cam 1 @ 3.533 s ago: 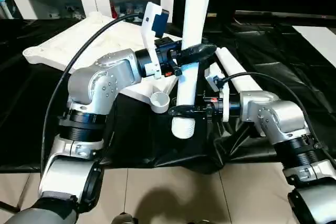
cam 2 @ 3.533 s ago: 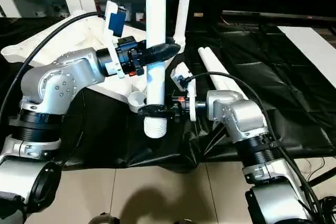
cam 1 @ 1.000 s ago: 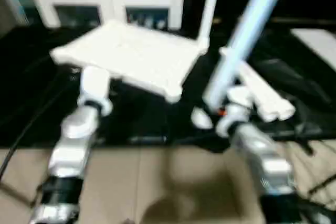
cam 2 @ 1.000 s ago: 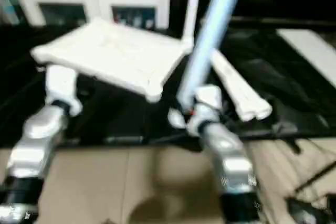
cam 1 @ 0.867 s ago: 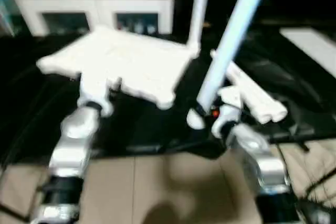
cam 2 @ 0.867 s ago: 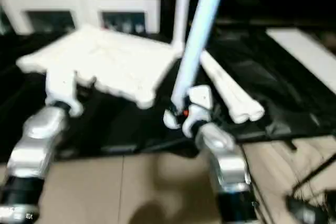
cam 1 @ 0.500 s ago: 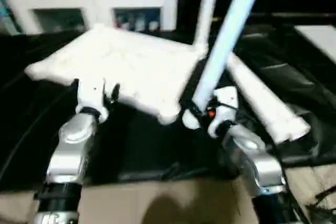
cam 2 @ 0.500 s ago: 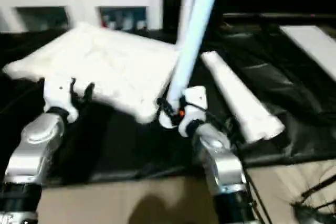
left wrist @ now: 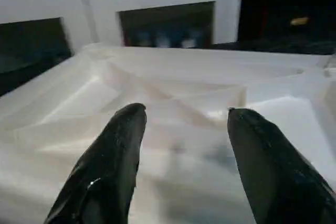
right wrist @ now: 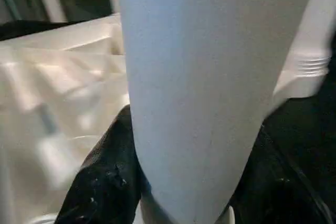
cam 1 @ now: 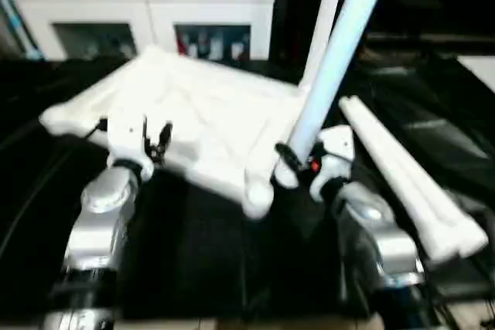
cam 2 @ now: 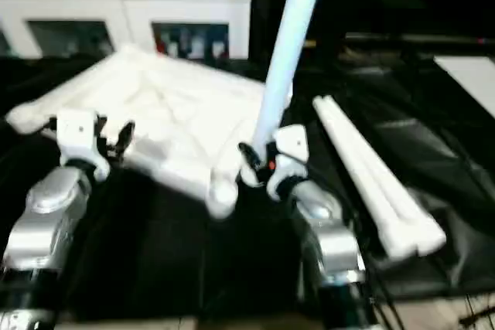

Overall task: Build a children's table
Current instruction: Pick table leg

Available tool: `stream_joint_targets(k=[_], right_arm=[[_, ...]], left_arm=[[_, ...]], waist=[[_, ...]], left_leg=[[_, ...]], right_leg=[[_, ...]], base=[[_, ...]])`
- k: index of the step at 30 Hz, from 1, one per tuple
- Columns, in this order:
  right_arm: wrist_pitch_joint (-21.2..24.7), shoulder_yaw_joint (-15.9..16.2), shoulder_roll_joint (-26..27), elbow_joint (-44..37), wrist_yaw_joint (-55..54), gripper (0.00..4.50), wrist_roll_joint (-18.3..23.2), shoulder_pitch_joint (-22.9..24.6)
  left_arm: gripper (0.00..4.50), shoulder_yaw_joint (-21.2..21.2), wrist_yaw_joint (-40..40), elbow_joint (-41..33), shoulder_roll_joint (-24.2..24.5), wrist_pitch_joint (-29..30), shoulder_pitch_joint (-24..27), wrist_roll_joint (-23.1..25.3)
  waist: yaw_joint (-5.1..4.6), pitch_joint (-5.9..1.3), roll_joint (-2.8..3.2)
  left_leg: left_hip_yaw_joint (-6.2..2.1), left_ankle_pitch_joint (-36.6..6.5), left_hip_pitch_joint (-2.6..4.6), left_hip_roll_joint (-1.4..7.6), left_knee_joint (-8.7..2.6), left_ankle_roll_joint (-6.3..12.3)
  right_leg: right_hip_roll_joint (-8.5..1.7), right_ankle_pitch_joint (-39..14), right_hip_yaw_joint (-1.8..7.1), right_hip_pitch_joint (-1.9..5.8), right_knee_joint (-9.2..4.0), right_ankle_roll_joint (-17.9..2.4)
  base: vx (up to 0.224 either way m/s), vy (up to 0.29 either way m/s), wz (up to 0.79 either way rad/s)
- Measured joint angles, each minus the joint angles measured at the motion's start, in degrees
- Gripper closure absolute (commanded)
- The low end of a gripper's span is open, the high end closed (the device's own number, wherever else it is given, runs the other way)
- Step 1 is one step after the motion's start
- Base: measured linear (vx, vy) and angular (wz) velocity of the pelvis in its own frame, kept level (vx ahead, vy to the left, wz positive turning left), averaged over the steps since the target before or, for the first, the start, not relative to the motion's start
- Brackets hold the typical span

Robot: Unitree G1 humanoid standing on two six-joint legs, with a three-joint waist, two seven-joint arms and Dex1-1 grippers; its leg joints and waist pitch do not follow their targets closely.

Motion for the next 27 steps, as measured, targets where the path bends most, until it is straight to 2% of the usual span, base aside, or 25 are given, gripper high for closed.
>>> stream_joint_targets(k=[1,2,3,4,5,6,7,8,10,11,13,14,16,17,19,22,23,27], right_arm=[[-0.1,-0.2,-0.2,0.0,0.0,2.64,0.0,0.0],[-0.2,-0.8,-0.9,0.2,0.0,2.64,-0.1,0.5],[-0.2,-1.2,-1.6,0.6,0.1,2.64,-0.2,0.5],[-0.2,-1.8,-1.8,0.6,0.1,2.64,-0.4,0.4],[-0.7,-2.5,-2.3,0.6,0.6,2.64,-0.4,-0.2],[-1.0,-2.4,-2.4,0.5,1.5,2.64,0.0,-0.5],[-1.3,-2.4,-2.8,0.5,2.4,2.64,0.3,-1.0],[-1.4,-2.1,-2.8,0.5,4.0,2.64,1.0,-1.4],[-1.4,-1.2,-3.3,0.5,6.6,2.64,2.4,-2.2],[-1.4,-1.2,-4.1,0.5,8.1,2.64,3.1,-2.9],[-1.4,-1.7,-6.0,0.6,9.8,2.64,4.1,-3.0],[-1.4,-2.2,-7.0,0.8,11.3,2.64,4.6,-3.1],[-1.4,-2.6,-8.0,0.9,13.2,2.64,5.1,-3.3],[-1.6,-2.5,-8.8,1.0,15.0,2.64,5.3,-3.3],[-1.9,-2.4,-9.9,1.4,17.6,2.64,5.4,-3.4],[-1.9,-2.2,-12.4,2.3,22.0,2.64,5.9,-3.6],[-2.1,-2.0,-13.2,2.3,23.2,2.64,6.1,-3.6],[-2.7,-0.4,-16.2,2.3,26.9,2.64,6.4,-3.1]], left_arm=[[1.63,0.0,-0.1,0.1,-0.2,-0.2,-0.1,-0.4],[1.63,-0.4,-0.3,0.5,-1.9,-0.7,-0.2,-1.3],[1.63,-1.1,-0.6,0.5,-2.8,-0.9,-0.3,-2.1],[1.63,-1.3,-0.9,0.5,-3.0,-1.1,-0.3,-2.5],[1.63,-0.8,-2.3,1.0,-2.4,-1.4,-0.6,-4.2],[1.46,0.0,-4.5,1.7,-1.7,-2.0,-1.2,-5.8],[1.36,1.0,-7.1,2.2,-0.8,-2.4,-1.8,-7.5],[1.36,2.1,-12.6,2.9,1.6,-3.2,-2.0,-10.2],[1.26,2.3,-19.9,4.4,5.5,-3.9,-2.1,-11.7],[1.16,1.3,-24.6,5.0,7.9,-4.1,-2.4,-11.7],[0.96,-1.0,-30.5,5.4,10.4,-4.2,-3.6,-11.5],[0.91,-3.2,-34.9,6.0,11.7,-4.5,-4.6,-11.1],[0.83,-5.9,-39.5,7.0,13.2,-5.2,-5.3,-10.4],[0.66,-8.0,-42.3,8.7,14.4,-6.4,-6.3,-9.3],[0.66,-10.7,-46.5,10.9,15.9,-7.9,-7.5,-8.0],[0.66,-15.4,-54.1,14.9,18.2,-11.3,-9.8,-4.7],[0.87,-16.9,-56.3,16.7,18.7,-12.7,-10.4,-3.2],[1.06,-20.9,-62.1,22.8,18.8,-18.6,-14.0,0.7]], waist=[[-0.09,-0.13,-1.32],[0.19,-0.08,-1.24],[0.58,-0.07,-1.23],[0.58,-0.09,-1.22],[0.81,-0.14,-1.17],[1.13,-0.15,-0.91],[1.58,-0.11,-0.48],[1.89,-0.09,-0.39],[2.19,-0.06,-0.37],[2.82,-0.01,-0.29],[3.96,0.07,-0.42],[4.40,0.18,-0.44],[4.61,0.44,-0.16],[4.64,0.58,-0.04],[4.63,0.71,-0.06],[4.59,0.73,0.00],[4.47,0.75,0.04],[4.34,0.85,0.24]], left_leg=[[0.67,-0.5,0.46,-0.97,0.06,-0.23],[0.44,-1.9,0.24,-0.87,2.03,1.96],[-0.12,-2.4,-0.14,-0.80,3.68,3.12],[-0.72,-2.3,-0.95,-0.80,5.02,2.94],[-1.64,-0.4,-3.17,-0.53,5.70,1.67],[-1.91,2.1,-4.21,0.07,3.77,0.61],[-2.17,3.5,-5.13,1.22,1.23,-2.09],[-2.24,4.1,-5.95,2.35,1.71,-2.23],[-2.20,4.1,-6.10,2.41,1.79,-2.08],[-1.94,4.2,-6.06,2.35,1.64,-1.99],[-0.77,4.5,-5.79,2.53,0.79,-1.67],[0.65,4.9,-5.32,3.03,0.09,-1.73],[2.22,5.1,-4.54,3.46,-0.59,-1.88],[2.76,5.1,-4.21,3.67,-0.69,-1.87],[3.53,5.1,-3.75,3.80,-0.99,-1.88],[3.68,5.3,-3.71,3.83,-1.09,-1.93],[3.70,5.5,-3.73,3.83,-1.08,-1.73],[3.73,5.5,-3.81,3.89,-1.09,-1.70]], right_leg=[[-0.85,3.0,0.91,0.02,-1.91,0.6],[-0.21,2.0,2.10,0.87,-1.35,0.8],[0.28,1.6,2.36,1.46,-1.41,0.6],[0.53,1.3,2.39,1.74,-1.46,0.4],[1.37,1.1,2.58,2.02,-1.39,0.2],[1.98,1.2,2.10,2.01,-1.11,0.4],[2.92,1.1,1.54,1.92,-0.85,0.3],[3.39,1.1,0.83,1.79,-0.92,0.2],[3.27,1.1,0.80,1.46,-1.20,0.1],[3.15,1.0,0.89,1.53,-1.40,0.1],[2.70,0.9,0.81,1.61,-1.57,-0.2],[2.27,1.0,0.75,1.77,-1.69,-0.2],[1.77,1.2,0.76,2.22,-1.96,-0.3],[1.61,1.3,0.75,2.49,-2.00,-0.3],[1.31,1.3,0.81,2.76,-2.06,-0.2],[1.24,1.4,0.83,2.82,-2.33,-0.1],[1.23,1.7,0.84,2.78,-2.33,-0.2],[1.23,1.9,0.80,2.66,-2.35,-0.2]], base=[[0.138,-0.106,0.05],[0.138,-0.106,0.05],[0.158,-0.103,0.06],[0.163,-0.056,0.05],[0.163,-0.056,0.05],[0.057,-0.034,0.03],[0.000,0.000,0.00],[0.000,0.000,0.00],[0.000,0.000,0.00],[0.000,0.000,0.00],[-0.032,0.004,0.04],[-0.064,0.007,0.08],[-0.064,0.001,0.12],[-0.064,0.009,0.09],[-0.057,0.016,0.04],[-0.017,0.005,0.01],[0.000,0.000,0.00],[0.000,0.000,0.00]])
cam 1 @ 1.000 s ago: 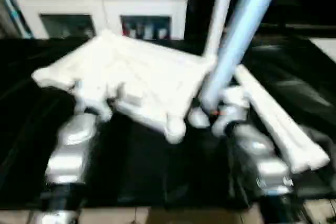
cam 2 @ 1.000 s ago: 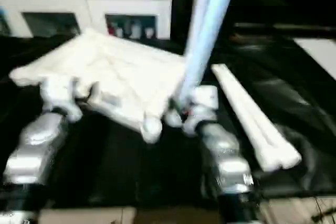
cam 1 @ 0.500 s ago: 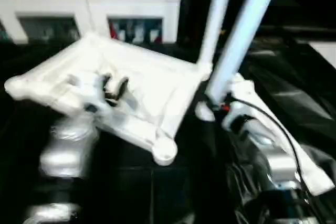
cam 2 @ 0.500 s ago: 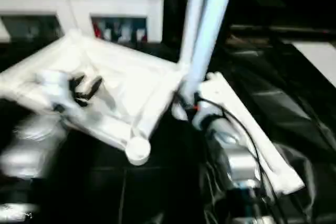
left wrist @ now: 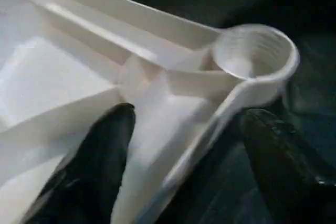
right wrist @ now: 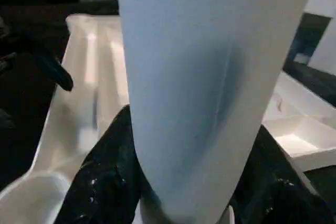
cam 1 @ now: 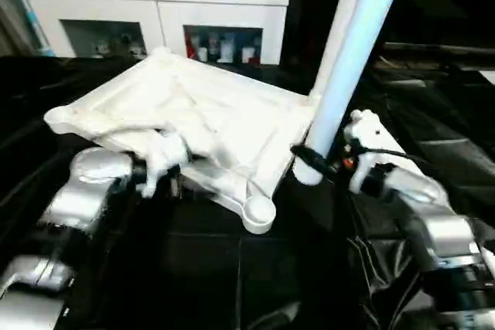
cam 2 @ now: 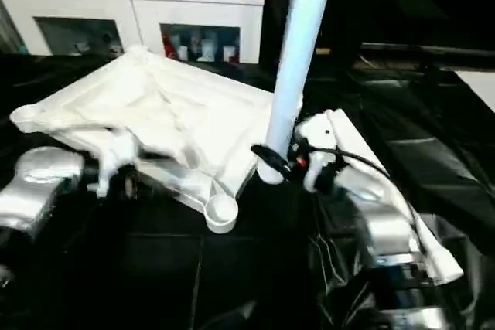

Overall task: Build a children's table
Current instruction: Pick table leg, then rotate table base

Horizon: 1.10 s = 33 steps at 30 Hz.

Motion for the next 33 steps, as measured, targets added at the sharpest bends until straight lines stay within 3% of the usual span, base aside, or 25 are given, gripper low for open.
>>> stream_joint_targets(k=[4,9,15,23,33], right_arm=[[-0.3,0.3,-0.7,0.0,1.5,2.64,0.0,0.3],[-0.5,0.4,-1.9,-0.2,3.7,2.64,-0.1,1.1],[-0.6,1.1,-3.1,-1.5,4.4,2.64,-0.1,2.8],[-0.7,2.1,-3.2,-2.5,5.0,2.64,-0.2,2.8],[0.4,3.7,-3.8,-4.6,6.2,2.64,-0.3,1.8]], left_arm=[[1.39,-2.3,-3.0,3.5,-0.1,-2.9,-3.4,1.6],[1.78,-5.6,-5.4,11.0,-0.9,-9.1,-8.0,4.9],[2.25,-7.9,-7.7,17.7,-1.3,-14.7,-11.0,8.9],[2.94,-11.6,-3.9,26.9,-2.3,-22.2,-16.0,14.6],[3.71,-16.6,1.8,35.2,-3.5,-26.9,-22.7,23.6]], waist=[[-0.06,-0.01,0.20],[-0.24,0.23,0.92],[-0.32,0.35,1.20],[-0.60,0.37,1.80],[-0.67,0.44,3.27]], left_leg=[[0.01,0.0,-0.12,0.16,-0.06,-0.02],[0.07,0.1,-0.20,0.19,-0.05,0.06],[0.10,0.1,-0.21,0.25,-0.06,0.11],[0.14,0.1,-0.20,0.25,-0.05,0.11],[0.15,0.2,-0.29,0.28,-0.04,0.19]], right_leg=[[0.12,0.0,-0.10,-0.16,-0.03,0.0],[0.13,-0.1,-0.10,-0.18,-0.15,0.0],[0.13,-0.1,-0.13,-0.18,-0.18,0.0],[0.13,-0.1,-0.12,-0.16,-0.20,0.0],[0.12,0.0,-0.16,-0.16,-0.30,0.0]], base=[[0.000,0.000,0.00],[0.000,0.000,0.00],[0.000,0.000,0.00],[0.000,0.000,0.00],[0.000,0.000,0.00]])
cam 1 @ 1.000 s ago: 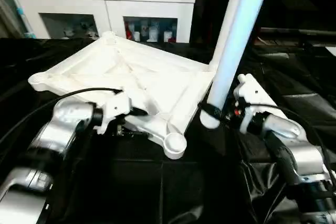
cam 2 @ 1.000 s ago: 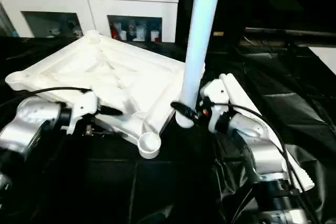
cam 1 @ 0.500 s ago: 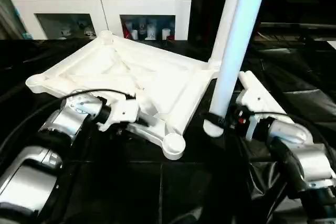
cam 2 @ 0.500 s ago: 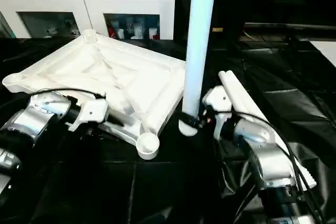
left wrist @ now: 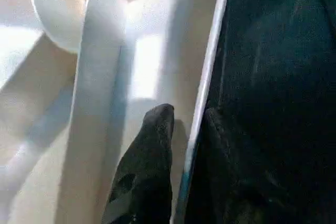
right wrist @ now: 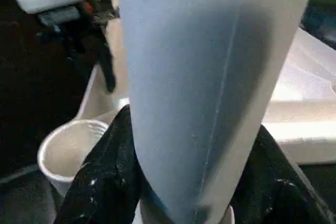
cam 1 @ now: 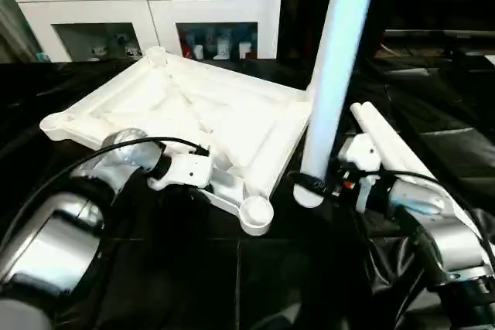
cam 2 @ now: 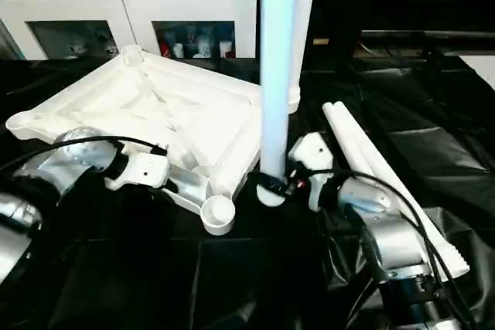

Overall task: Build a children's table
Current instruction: Rotate table base

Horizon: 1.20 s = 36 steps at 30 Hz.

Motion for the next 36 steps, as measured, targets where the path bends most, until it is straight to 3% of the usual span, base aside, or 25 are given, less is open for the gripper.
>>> stream_joint_targets(k=[8,12,14,18,24,36], right_arm=[[-0.6,1.0,0.6,0.4,0.3,2.64,-0.9,-2.0],[1.6,0.6,2.5,0.0,-1.8,2.64,0.5,-2.2],[3.9,-1.1,4.8,0.6,-6.4,2.64,0.5,-3.8],[6.4,-4.2,6.1,0.7,-11.8,2.64,0.5,-5.3],[8.7,-4.1,7.6,0.7,-12.9,2.64,1.0,-3.5],[13.0,-3.4,8.5,0.5,-12.6,2.64,2.9,-3.5]], left_arm=[[4.22,-0.7,-0.1,3.0,-0.3,-0.7,-2.2,2.1],[4.40,4.5,-6.3,4.0,-2.3,4.7,-1.6,-3.3],[4.49,7.6,-9.3,3.9,-3.4,9.0,-0.6,-7.2],[4.49,10.5,-10.1,2.2,-5.0,12.6,1.9,-11.6],[4.49,13.3,-3.5,-5.8,-6.3,14.0,8.9,-13.9],[4.50,15.1,2.9,-22.0,-7.8,22.4,18.5,-15.0]], waist=[[-0.03,0.08,-0.31],[-0.22,0.08,-0.32],[-0.31,0.05,-0.36],[-0.14,-0.02,-0.49],[0.52,-0.23,-0.77],[0.13,-0.61,-1.99]], left_leg=[[0.03,0.1,-0.03,0.05,-0.01,0.12],[0.14,0.2,-0.49,0.05,0.01,0.34],[0.27,0.3,-0.87,0.05,0.02,0.50],[0.27,0.3,-0.96,0.14,-0.02,0.61],[0.30,0.3,-0.73,0.15,-0.01,0.57],[0.93,0.2,-0.48,0.15,-0.07,0.37]], right_leg=[[0.00,0.0,-0.06,-0.02,0.01,0.0],[-0.03,0.0,-0.02,-0.44,-0.06,0.0],[-0.06,0.0,0.04,-0.96,0.14,0.0],[-0.05,0.0,-0.10,-1.05,0.13,0.0],[-0.07,0.0,-0.08,-0.83,0.14,-0.1],[-0.30,0.0,0.15,-0.75,0.11,-0.1]], base=[[0.000,0.000,0.00],[0.000,0.000,0.00],[0.000,0.000,0.00],[0.000,0.000,0.00],[0.000,0.000,0.00],[0.000,0.000,0.00]])
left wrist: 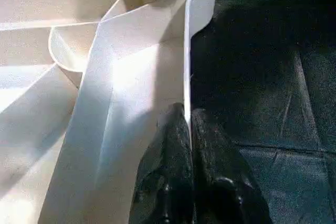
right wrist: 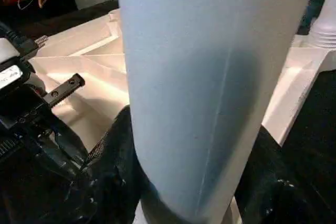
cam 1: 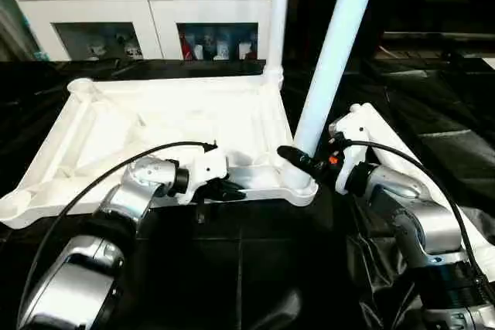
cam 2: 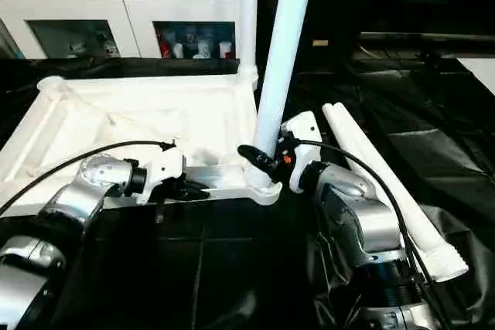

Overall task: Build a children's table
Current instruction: Rotate table base, then insert table leg to table base

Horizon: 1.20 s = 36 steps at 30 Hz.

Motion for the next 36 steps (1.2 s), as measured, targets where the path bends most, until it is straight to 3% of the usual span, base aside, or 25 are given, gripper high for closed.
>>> stream_joint_targets(k=[8,21,36], right_arm=[[0.1,0.0,-3.7,3.1,3.1,2.64,-0.3,-2.5],[2.7,0.1,-4.2,6.4,7.1,2.64,1.1,-4.5],[4.3,0.0,-4.8,8.6,8.9,2.64,2.0,-4.9]], left_arm=[[4.50,-0.6,-0.6,-10.4,1.3,8.2,3.8,0.1],[4.50,-1.6,-0.9,-12.2,1.5,12.4,3.1,0.4],[4.50,-2.4,-2.0,-14.5,2.2,14.8,3.2,0.3]], waist=[[-0.31,-0.05,-0.95],[-0.30,-0.11,-1.57],[-0.29,-0.12,-1.88]], left_leg=[[0.11,-0.1,-0.08,0.01,-0.20,0.11],[0.16,-0.1,-0.06,0.02,-0.26,0.11],[0.19,-0.1,-0.10,0.05,-0.36,0.24]], right_leg=[[0.01,0.0,-0.01,-0.06,-0.29,0.0],[0.01,0.0,0.00,-0.03,-0.35,0.0],[0.02,0.0,-0.03,-0.04,-0.52,0.0]], base=[[0.000,0.000,0.00],[0.000,0.000,0.00],[0.000,0.000,0.00]])
